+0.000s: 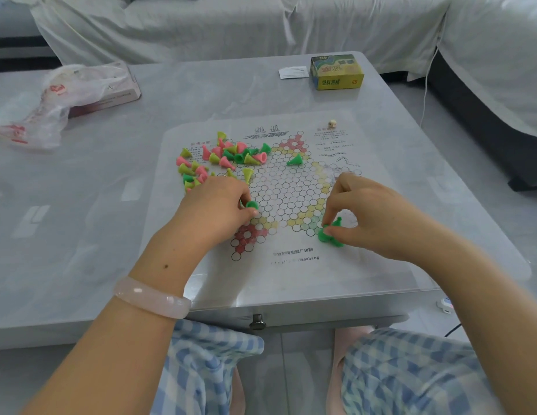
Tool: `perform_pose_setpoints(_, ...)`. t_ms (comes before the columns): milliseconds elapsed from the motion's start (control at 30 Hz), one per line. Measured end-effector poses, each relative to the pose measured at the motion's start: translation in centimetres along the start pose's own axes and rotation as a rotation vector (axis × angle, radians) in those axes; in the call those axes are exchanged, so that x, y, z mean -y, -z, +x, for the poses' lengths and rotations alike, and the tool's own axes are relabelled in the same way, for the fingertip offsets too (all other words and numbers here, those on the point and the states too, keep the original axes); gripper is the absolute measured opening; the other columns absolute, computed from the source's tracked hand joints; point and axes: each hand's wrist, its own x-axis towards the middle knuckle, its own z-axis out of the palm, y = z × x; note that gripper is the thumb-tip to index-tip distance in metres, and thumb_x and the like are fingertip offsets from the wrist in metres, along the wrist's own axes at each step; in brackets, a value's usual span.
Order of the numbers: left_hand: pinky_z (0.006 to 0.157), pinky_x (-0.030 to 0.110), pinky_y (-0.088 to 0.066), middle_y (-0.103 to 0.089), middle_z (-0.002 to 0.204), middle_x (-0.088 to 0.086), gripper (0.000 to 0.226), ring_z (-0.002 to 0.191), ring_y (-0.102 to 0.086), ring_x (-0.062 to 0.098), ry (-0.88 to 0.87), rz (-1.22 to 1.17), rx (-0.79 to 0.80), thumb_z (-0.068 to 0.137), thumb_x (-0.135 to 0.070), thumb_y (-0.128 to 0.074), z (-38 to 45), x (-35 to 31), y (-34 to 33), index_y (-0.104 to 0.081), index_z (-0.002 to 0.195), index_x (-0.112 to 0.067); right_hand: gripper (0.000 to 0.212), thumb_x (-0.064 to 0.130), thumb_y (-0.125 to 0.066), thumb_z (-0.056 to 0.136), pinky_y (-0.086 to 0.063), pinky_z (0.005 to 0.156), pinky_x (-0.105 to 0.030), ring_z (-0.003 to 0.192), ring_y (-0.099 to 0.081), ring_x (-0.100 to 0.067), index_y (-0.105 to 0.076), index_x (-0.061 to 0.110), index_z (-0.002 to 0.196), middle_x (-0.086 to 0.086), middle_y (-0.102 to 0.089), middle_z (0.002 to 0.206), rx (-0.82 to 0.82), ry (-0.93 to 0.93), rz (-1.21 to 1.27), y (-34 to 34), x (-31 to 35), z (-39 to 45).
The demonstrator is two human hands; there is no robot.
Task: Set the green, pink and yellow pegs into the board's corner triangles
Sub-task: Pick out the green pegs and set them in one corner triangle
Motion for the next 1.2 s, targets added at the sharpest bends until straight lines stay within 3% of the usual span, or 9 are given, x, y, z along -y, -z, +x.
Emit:
perform_pose_setpoints(300,0.071,0.029,-0.042,-0.052,0.087,-0.005,0.023,0.084,-0.049,0.016,0.008,-0.016,0.006,0.087,-0.036,-0.055,0.0,-0.1,0.2,-0.061,0.100,-0.019,0.005,0.031,-0.059,0.081,-0.039,0.072,-0.023,0.087,-0.044,-0.008,-0.055,0.033,0.081,0.011,-0.045,0.094,0.017,-0.012,-0.021,-0.1,0.1,0.0)
perform_pose_setpoints(500,0.066,0.027,-0.039,-0.058,0.084,-0.004,0.018,0.079,-0.051,0.014,-0.010,-0.059,-0.045,0.088,-0.034,-0.054,-0.1,0.0,0.3,-0.060,0.094,-0.018,0.017,0.036,-0.060,0.080,-0.039,0.076,-0.024,0.089,-0.044,-0.007,-0.059,0.032,0.097,0.010,-0.046,0.097,0.036,-0.009,-0.019,-0.1,-0.1,0.0)
perform_pose_setpoints(700,0.053,0.009,-0.038,-0.054,0.070,-0.015,0.017,0.056,-0.049,-0.010,-0.039,-0.570,-0.029,0.090,-0.032,-0.051,-0.9,-1.7,1.4,-0.063,0.084,-0.021,0.020,0.037,-0.054,0.082,-0.034,0.065,-0.005,0.072,-0.046,0.002,-0.059,0.032,0.101,0.018,-0.050,0.084,-0.212,0.010,0.208,0.3,0.0,0.4)
perform_pose_setpoints(867,0.057,0.020,-0.037,-0.062,0.066,-0.011,0.031,0.056,-0.041,0.005,0.082,-0.976,0.063,0.093,-0.034,-0.043,-1.3,-2.6,1.4,-0.068,0.077,-0.025,0.025,0.030,-0.061,0.081,-0.039,0.067,-0.005,0.079,-0.052,-0.002,-0.058,0.031,0.105,0.017,-0.056,0.085,-0.316,0.019,0.309,-0.4,0.4,1.0)
perform_pose_setpoints(1033,0.045,0.014,-0.033,-0.062,0.061,-0.010,0.041,0.052,-0.038,0.007,0.075,-1.068,0.182,0.095,-0.036,-0.038,-1.4,-3.3,1.2,-0.070,0.076,-0.020,0.025,0.018,-0.066,0.080,-0.047,0.067,-0.014,0.077,-0.055,-0.004,-0.062,0.024,0.104,0.009,-0.062,0.083,-0.433,0.148,0.337,-0.4,1.1,1.0)
perform_pose_setpoints(1200,0.050,0.019,-0.032,-0.061,0.055,-0.011,0.044,0.052,-0.037,0.008,0.060,-0.993,0.214,0.096,-0.037,-0.037,-1.7,-4.0,1.1,-0.069,0.070,-0.022,0.012,0.013,-0.064,0.080,-0.048,0.065,-0.017,0.073,-0.056,-0.007,-0.068,0.012,0.091,0.006,-0.062,0.076,-0.525,0.248,0.343,-0.5,1.5,1.1)
